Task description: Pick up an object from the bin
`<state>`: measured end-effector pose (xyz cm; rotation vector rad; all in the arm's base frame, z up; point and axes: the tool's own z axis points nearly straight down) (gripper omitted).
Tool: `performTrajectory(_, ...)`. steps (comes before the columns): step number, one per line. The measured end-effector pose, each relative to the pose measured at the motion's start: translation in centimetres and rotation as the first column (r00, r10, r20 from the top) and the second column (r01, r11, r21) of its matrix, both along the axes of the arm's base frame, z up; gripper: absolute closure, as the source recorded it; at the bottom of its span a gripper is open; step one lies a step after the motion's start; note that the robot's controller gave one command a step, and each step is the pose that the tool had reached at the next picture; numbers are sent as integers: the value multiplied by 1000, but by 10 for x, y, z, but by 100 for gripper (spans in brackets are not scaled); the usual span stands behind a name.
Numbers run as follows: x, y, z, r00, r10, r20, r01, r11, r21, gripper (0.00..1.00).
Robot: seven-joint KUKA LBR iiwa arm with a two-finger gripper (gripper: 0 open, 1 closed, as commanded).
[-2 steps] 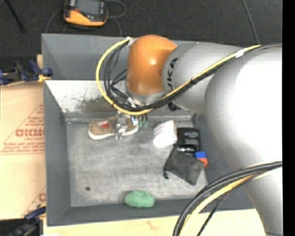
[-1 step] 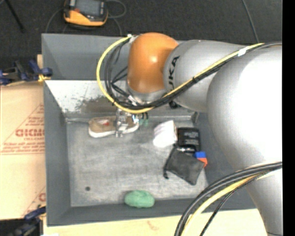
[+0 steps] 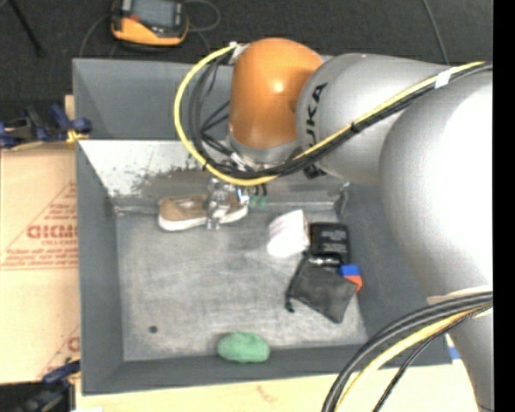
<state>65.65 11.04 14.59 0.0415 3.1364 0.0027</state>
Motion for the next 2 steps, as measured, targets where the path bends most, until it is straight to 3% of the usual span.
performTrajectory(2, 1, 0, 12, 1000, -1, 2, 1, 1000, 1, 100)
